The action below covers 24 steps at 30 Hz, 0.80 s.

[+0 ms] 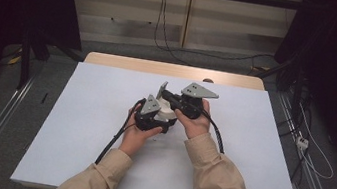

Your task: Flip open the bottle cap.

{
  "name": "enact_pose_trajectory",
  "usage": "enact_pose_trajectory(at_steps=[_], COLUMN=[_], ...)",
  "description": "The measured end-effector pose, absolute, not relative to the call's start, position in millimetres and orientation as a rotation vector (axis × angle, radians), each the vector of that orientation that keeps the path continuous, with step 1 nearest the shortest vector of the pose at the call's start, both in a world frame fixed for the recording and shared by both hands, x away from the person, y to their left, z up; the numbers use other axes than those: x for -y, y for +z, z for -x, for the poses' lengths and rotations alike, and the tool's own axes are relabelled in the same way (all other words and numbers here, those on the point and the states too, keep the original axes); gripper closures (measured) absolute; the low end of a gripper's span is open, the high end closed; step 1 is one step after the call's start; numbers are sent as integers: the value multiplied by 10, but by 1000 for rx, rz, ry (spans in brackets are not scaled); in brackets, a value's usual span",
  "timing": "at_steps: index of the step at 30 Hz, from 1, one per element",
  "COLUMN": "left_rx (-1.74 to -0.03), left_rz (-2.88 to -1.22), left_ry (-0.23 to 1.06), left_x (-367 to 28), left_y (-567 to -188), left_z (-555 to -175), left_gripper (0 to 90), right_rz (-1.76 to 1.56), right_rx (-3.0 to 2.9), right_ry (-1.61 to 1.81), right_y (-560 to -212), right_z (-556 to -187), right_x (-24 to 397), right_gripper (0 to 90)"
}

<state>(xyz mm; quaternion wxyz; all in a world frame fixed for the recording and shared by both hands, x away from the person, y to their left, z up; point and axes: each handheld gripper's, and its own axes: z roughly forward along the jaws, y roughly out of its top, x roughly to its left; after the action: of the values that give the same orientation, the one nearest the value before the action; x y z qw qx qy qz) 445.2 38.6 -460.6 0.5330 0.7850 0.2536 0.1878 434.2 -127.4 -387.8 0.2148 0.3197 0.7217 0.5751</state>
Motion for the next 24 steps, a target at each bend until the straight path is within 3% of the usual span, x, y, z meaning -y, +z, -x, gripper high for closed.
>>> enact_pose_trajectory(at_steps=[24], left_rx=[-612], left_rz=[-1873], left_ry=[442], left_x=[-386], left_y=[-4607], left_z=[-4454], left_gripper=[188], right_rz=[-878], right_rx=[-2016], right_ry=[1587], right_y=[-3898], right_z=[-4402], right_x=[1176], right_gripper=[900])
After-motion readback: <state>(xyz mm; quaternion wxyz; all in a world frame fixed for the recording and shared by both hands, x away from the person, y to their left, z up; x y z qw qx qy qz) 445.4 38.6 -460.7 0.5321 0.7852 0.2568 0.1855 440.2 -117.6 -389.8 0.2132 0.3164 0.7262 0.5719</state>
